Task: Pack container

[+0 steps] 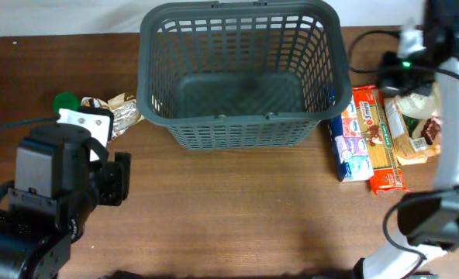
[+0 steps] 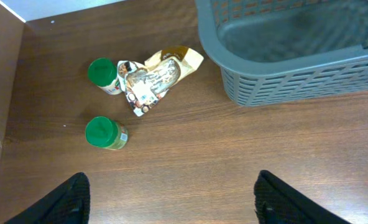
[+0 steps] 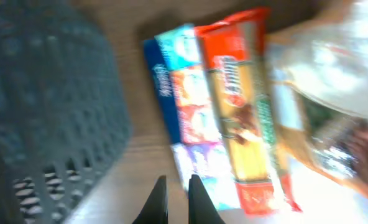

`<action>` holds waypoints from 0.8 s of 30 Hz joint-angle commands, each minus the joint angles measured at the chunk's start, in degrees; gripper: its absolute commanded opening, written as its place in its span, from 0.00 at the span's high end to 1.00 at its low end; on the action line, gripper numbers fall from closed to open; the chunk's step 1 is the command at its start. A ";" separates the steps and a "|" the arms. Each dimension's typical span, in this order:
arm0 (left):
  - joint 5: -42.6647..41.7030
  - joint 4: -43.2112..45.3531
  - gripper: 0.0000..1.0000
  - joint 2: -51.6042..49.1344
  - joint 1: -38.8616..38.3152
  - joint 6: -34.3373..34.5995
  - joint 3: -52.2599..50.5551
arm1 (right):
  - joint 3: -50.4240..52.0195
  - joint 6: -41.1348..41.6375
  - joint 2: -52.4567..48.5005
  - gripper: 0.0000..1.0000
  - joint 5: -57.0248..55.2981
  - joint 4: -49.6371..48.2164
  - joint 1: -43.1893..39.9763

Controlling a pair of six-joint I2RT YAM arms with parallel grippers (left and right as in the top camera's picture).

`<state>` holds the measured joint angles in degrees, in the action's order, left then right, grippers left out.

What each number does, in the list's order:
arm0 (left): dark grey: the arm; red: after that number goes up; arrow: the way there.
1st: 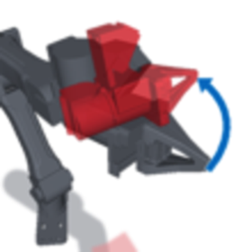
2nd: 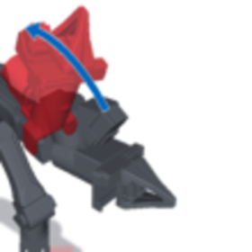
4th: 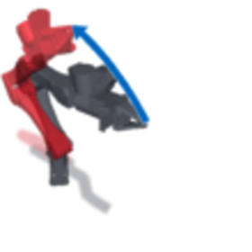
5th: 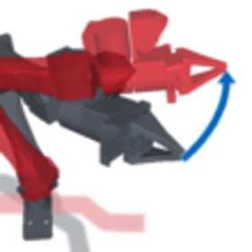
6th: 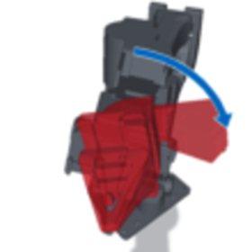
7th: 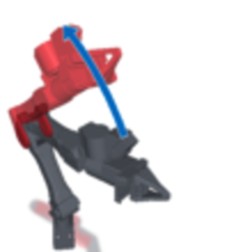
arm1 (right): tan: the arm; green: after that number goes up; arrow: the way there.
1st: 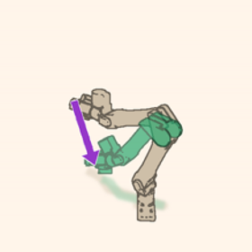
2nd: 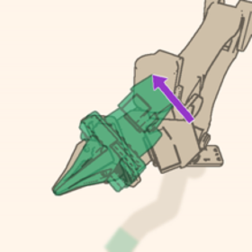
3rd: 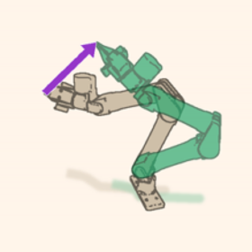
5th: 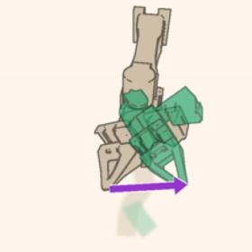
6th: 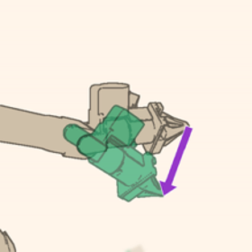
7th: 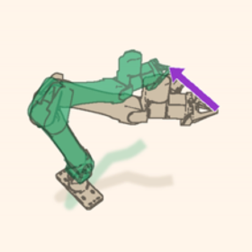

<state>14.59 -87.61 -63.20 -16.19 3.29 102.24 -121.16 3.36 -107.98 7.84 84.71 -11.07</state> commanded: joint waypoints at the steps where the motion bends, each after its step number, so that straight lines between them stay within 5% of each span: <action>1: 0.90 0.17 0.29 0.17 0.33 0.15 0.17 | -0.13 -2.51 4.44 0.96 -2.51 1.60 -3.61; 6: 0.90 0.66 0.01 0.17 0.33 0.15 0.17 | -0.13 -3.19 5.40 0.96 -2.56 1.84 -5.66; 11: 0.90 2.16 0.01 0.17 0.33 0.15 0.17 | -0.13 -4.66 5.42 0.95 -2.78 -1.53 -7.78; 12: 0.90 2.54 0.01 0.17 0.33 0.13 0.17 | -0.13 -4.61 5.42 0.89 -2.75 -3.10 -8.39; 15: 1.42 3.30 0.01 0.17 0.33 0.13 0.17 | -0.13 -4.44 5.40 0.31 -2.75 -7.19 -10.10; 17: 2.93 3.78 0.01 0.17 0.33 0.13 0.17 | -0.13 -4.68 5.40 0.08 -2.84 -9.73 -11.23; 18: 5.64 4.13 0.01 0.17 0.33 0.13 0.17 | -0.13 -4.70 5.40 0.01 -4.61 -12.04 -12.48; 24: 15.26 4.28 0.01 0.17 0.33 0.13 0.17 | -0.11 -16.31 2.97 0.01 -6.51 -19.98 -17.42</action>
<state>22.24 -83.72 -63.20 -16.19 3.49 102.24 -121.12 -4.29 -103.50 2.55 66.63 -25.74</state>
